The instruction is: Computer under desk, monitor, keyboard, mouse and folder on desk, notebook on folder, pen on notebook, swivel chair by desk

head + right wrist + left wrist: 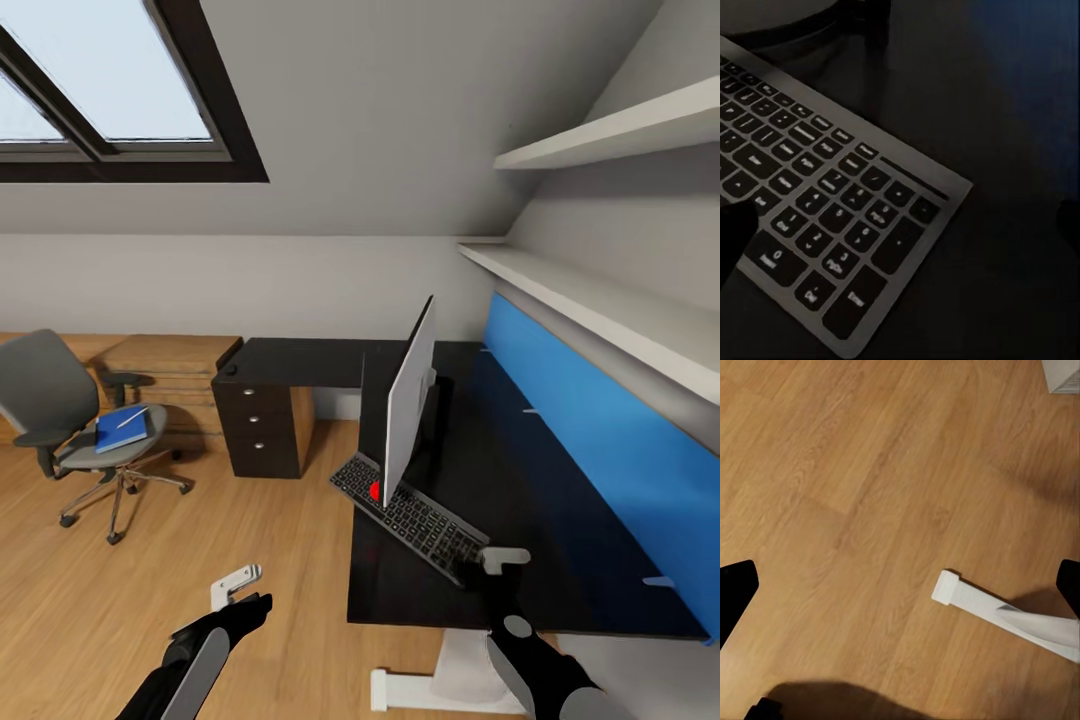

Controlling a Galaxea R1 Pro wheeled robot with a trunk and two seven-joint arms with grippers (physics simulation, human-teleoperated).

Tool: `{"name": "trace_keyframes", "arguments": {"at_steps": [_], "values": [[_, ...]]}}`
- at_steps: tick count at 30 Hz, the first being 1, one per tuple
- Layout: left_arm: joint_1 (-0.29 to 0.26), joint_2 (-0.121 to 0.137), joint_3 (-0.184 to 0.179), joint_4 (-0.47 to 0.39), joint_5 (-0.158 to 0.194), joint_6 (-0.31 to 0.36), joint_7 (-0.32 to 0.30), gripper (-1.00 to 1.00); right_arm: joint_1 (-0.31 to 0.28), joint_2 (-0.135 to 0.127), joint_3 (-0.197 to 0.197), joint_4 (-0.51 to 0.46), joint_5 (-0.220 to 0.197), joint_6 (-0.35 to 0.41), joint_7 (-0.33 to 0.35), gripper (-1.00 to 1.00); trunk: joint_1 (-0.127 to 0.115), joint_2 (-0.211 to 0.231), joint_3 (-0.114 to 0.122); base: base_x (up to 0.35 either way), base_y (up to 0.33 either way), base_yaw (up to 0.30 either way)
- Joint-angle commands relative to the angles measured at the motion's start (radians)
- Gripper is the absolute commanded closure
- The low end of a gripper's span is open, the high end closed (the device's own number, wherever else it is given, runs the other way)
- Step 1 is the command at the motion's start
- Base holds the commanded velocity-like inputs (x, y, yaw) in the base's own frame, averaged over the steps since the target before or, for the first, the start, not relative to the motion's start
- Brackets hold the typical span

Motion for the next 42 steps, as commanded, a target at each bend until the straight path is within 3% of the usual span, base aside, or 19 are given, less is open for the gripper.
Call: {"name": "trace_keyframes", "arguments": {"at_steps": [1, 9, 16, 29, 34, 42], "values": [[-0.001, 0.001, -0.003, -0.002, 0.010, 0.001, 0.010, -1.00, -0.003, -0.004, 0.008, 0.007, -0.010, -0.003, -0.005, -1.00, 0.001, -0.002, -0.002, 0.102, -0.121, 0.000], [-0.001, 0.001, -0.003, -0.002, 0.010, 0.001, 0.009, -1.00, -0.101, -0.023, -0.017, 0.157, -0.029, -0.001, -0.004, -1.00, 0.001, -0.002, -0.002, 0.126, -0.118, 0.000], [-0.001, 0.001, -0.003, -0.002, 0.010, 0.000, 0.009, -1.00, -0.112, -0.030, -0.020, 0.167, -0.077, 0.004, -0.004, -1.00, 0.001, -0.002, -0.002, 0.252, -0.042, 0.000], [-0.001, 0.001, -0.003, -0.003, 0.009, 0.000, 0.009, -1.00, -0.113, -0.028, -0.020, 0.167, -0.085, 0.036, 0.006, -1.00, 0.001, -0.002, -0.002, 0.241, -0.002, 0.000], [-0.001, 0.003, -0.004, -0.035, 0.007, 0.001, 0.009, -1.00, -0.113, -0.031, -0.021, 0.162, -0.086, 0.067, 0.158, -1.00, 0.001, -0.002, -0.002, 0.012, 0.000, 0.000], [-0.001, 0.001, -0.005, -0.048, 0.007, 0.001, 0.015, -1.00, -0.113, -0.032, -0.027, 0.135, -0.163, 0.072, 0.177, -1.00, 0.028, -0.051, -0.024, 0.000, 0.000, 0.000]]}}
